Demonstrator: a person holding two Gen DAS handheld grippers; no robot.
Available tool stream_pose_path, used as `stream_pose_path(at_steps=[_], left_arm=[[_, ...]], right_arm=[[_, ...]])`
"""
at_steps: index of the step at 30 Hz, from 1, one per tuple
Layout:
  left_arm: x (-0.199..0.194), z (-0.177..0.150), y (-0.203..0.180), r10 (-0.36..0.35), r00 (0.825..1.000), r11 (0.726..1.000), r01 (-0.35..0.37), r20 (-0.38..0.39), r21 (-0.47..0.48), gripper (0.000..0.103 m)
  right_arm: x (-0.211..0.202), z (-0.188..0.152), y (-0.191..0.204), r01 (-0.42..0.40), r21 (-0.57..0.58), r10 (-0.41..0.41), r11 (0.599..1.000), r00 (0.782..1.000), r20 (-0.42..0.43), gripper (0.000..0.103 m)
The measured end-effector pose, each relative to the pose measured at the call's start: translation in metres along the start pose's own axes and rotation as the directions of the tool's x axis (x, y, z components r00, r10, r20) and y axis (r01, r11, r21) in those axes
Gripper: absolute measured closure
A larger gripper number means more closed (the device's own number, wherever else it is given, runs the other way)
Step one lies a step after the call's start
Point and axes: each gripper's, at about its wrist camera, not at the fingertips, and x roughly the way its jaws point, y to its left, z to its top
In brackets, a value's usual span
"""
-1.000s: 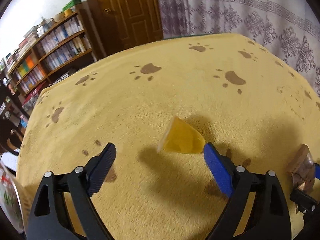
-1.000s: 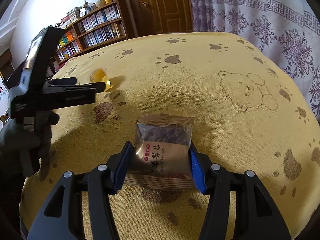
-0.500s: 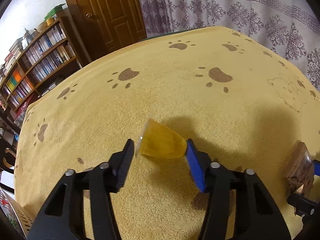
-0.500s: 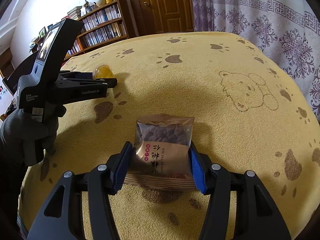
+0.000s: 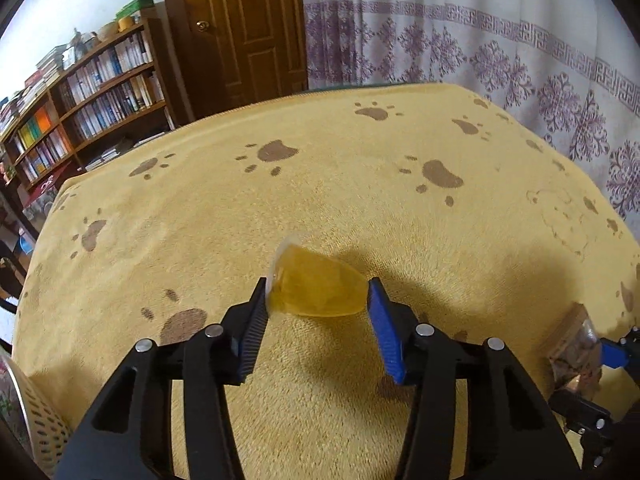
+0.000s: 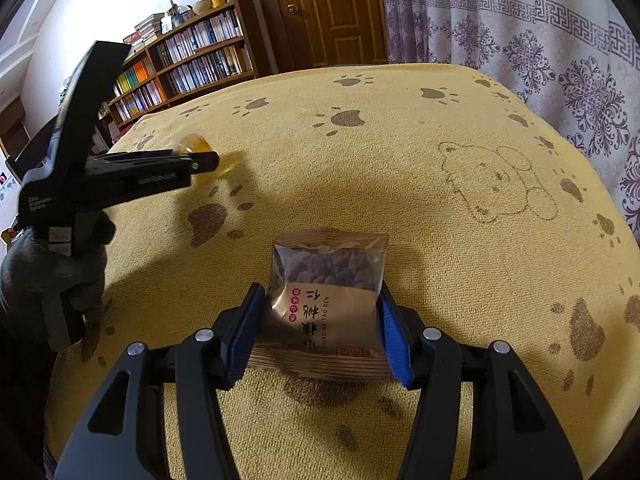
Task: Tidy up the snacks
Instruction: 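Grasp the amber jelly cup with the left tool while the right tool holds the brown bag, then carry the amber jelly cup with the left tool into the basket and release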
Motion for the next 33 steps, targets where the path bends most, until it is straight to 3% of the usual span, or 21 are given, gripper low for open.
stream_pose_path(at_steps=[23,33], left_arm=[[0.006,-0.009,0.002,0.006,1.000,0.999,-0.007,-0.015,-0.033,0.054],[-0.039,-0.016,0.014,0.011,0.997,0.996,-0.004,0.074,-0.092,0.055]], right_arm=[[0.000,0.000,0.000,-0.001,0.001,0.001,1.000,1.000,0.000,0.047],[0.000,0.000,0.000,0.000,0.000,0.000,1.000,1.000,0.001,0.047]])
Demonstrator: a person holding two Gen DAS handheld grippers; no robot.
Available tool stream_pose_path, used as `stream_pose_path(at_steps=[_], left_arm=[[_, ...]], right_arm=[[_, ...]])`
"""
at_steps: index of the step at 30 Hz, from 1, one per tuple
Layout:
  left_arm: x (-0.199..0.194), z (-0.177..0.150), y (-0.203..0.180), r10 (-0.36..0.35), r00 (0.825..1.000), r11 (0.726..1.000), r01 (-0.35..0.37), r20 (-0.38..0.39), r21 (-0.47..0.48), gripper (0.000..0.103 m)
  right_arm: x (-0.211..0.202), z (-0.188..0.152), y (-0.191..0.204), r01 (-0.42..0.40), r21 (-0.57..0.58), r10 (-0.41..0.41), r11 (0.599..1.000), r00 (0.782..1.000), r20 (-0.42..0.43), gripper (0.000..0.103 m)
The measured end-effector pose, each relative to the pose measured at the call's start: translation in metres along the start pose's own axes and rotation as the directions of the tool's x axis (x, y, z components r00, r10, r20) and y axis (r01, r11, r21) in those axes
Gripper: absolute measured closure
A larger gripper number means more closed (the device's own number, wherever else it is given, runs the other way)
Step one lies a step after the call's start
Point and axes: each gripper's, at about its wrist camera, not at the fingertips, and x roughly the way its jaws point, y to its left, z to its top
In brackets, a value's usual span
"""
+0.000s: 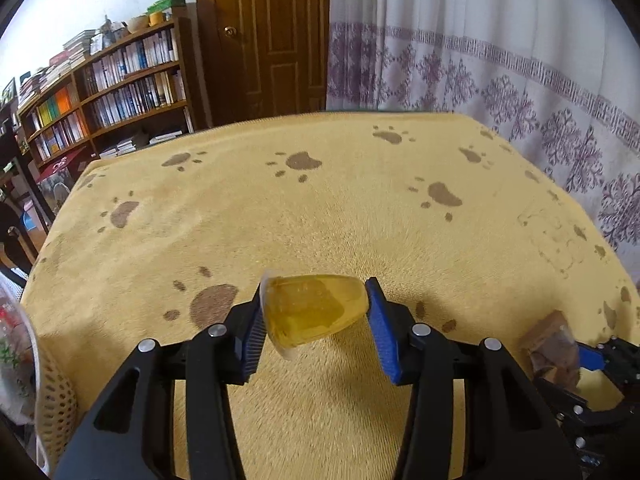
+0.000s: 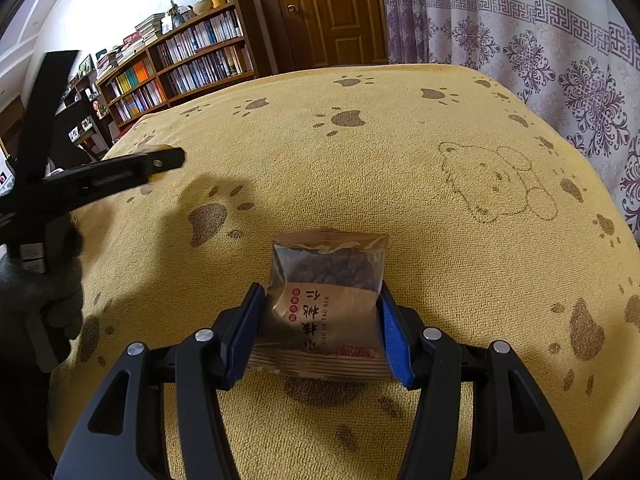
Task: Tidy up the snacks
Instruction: 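Carry the amber jelly cup with the left tool into the basket and release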
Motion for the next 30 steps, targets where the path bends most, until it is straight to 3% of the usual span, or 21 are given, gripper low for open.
stream_pose_path(at_steps=[14,22,30], left_arm=[[-0.060,-0.012,0.020,0.051,0.995,0.998,-0.048,0.082,-0.043,0.055],[-0.080,-0.021,0.037,0.150,0.984,0.987,-0.143,0.095,-0.075,0.055],[-0.098,-0.026,0.053,0.196,0.974,0.978,-0.185,0.113,-0.102,0.055]], right_arm=[[0.000,0.000,0.000,0.002,-0.001,-0.002,1.000,1.000,0.001,0.048],[-0.001,0.001,-0.001,0.004,-0.002,-0.004,1.000,1.000,0.001,0.048],[-0.002,0.001,-0.001,0.005,-0.004,-0.005,1.000,1.000,0.001,0.048]])
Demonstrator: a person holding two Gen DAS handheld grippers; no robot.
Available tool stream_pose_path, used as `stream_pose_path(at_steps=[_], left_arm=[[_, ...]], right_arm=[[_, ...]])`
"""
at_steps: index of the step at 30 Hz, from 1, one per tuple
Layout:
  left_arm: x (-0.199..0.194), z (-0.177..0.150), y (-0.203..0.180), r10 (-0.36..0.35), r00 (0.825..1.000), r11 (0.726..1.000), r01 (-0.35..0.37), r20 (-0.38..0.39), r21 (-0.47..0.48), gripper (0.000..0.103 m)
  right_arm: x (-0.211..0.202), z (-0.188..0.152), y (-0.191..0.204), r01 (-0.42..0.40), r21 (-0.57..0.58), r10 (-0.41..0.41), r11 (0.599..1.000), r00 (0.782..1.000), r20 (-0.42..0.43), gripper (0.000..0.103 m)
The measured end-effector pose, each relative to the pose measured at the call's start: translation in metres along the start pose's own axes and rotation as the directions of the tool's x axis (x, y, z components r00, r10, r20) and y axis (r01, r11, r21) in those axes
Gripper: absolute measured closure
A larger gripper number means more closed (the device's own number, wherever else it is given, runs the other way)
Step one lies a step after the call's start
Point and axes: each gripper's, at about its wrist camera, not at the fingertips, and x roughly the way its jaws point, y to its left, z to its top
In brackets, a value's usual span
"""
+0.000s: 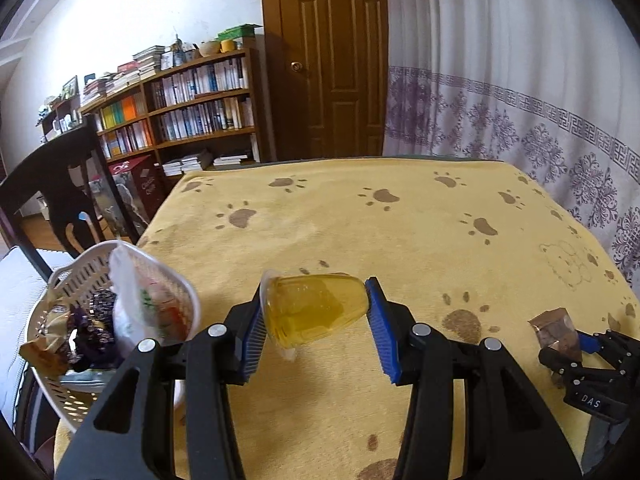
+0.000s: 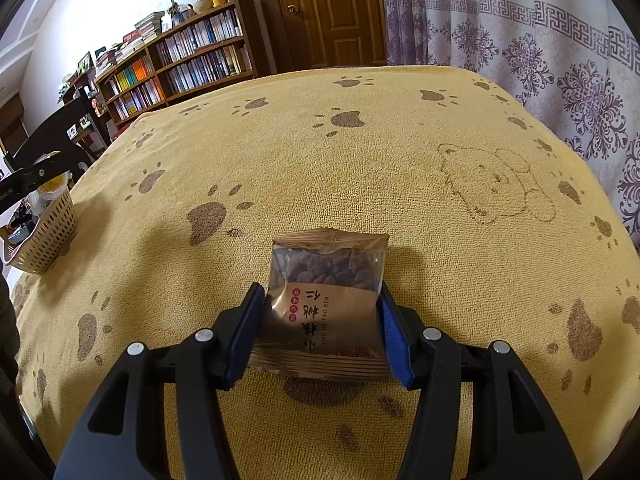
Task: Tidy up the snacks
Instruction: 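Carry the amber jelly cup with the left tool into the basket and release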
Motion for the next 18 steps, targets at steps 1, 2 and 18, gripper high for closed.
stream_pose_path(at_steps=[1,2,18], left_arm=[[-0.001,0.000,0.002,0.002,1.000,1.000,-0.002,0.002,-0.003,0.055],[-0.002,0.000,0.003,0.007,1.000,1.000,-0.007,0.004,-0.006,0.055],[-0.014,0.004,0.035,0.077,0.996,0.996,-0.075,0.032,-0.057,0.055]], right_arm=[[0.000,0.000,0.000,0.000,0.000,0.000,1.000,1.000,0.000,0.048],[0.000,0.000,0.000,0.000,0.000,0.000,1.000,1.000,0.000,0.048],[0.000,0.000,0.001,0.000,0.000,0.000,1.000,1.000,0.000,0.047]])
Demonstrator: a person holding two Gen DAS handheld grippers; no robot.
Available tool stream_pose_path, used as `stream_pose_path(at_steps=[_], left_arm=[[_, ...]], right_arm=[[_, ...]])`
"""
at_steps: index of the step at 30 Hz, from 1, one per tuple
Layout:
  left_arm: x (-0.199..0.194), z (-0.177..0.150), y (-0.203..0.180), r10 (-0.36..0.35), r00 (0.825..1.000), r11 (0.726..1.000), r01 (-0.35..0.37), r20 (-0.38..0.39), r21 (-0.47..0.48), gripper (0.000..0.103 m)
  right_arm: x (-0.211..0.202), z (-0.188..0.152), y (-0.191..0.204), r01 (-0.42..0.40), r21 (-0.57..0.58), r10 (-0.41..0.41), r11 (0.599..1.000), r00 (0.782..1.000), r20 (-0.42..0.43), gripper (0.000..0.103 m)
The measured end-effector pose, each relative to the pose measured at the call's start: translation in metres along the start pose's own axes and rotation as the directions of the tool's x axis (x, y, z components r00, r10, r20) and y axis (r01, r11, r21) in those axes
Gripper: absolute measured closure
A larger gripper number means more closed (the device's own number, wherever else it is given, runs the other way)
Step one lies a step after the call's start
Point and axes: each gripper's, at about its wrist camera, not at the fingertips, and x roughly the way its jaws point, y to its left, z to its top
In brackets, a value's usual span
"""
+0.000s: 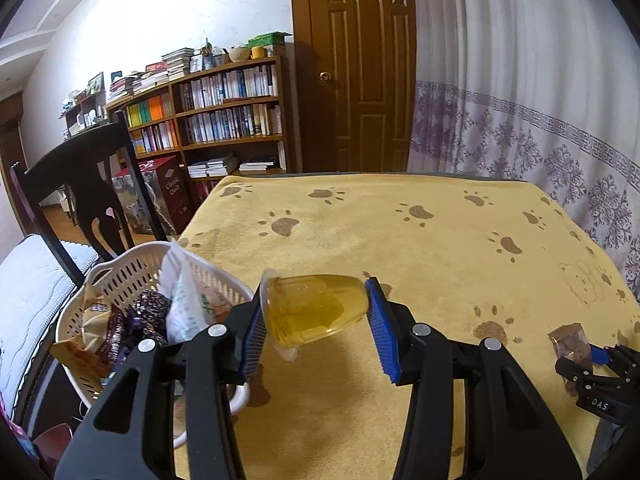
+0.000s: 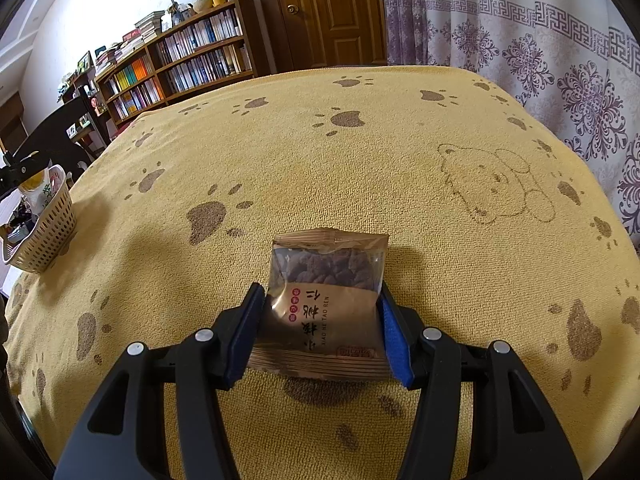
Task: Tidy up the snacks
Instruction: 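Carry the amber jelly cup with the left tool into the basket and release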
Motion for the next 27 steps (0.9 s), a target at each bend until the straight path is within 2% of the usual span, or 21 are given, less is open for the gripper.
stream_pose_path(at_steps=[12,25,27], left_arm=[[-0.006,0.010,0.046,0.053,0.998,0.995,-0.051,0.019,-0.088,0.055],[-0.006,0.012,0.118,0.119,0.993,0.966,-0.114,0.010,-0.230,0.055],[-0.004,0.011,0.123,0.131,0.991,0.961,-0.125,0.008,-0.246,0.050]], right_arm=[[0.000,0.000,0.000,0.000,0.000,0.000,1.000,1.000,0.000,0.047],[0.000,0.000,0.000,0.000,0.000,0.000,1.000,1.000,0.001,0.047],[0.000,0.000,0.000,0.000,0.000,0.000,1.000,1.000,0.001,0.047]])
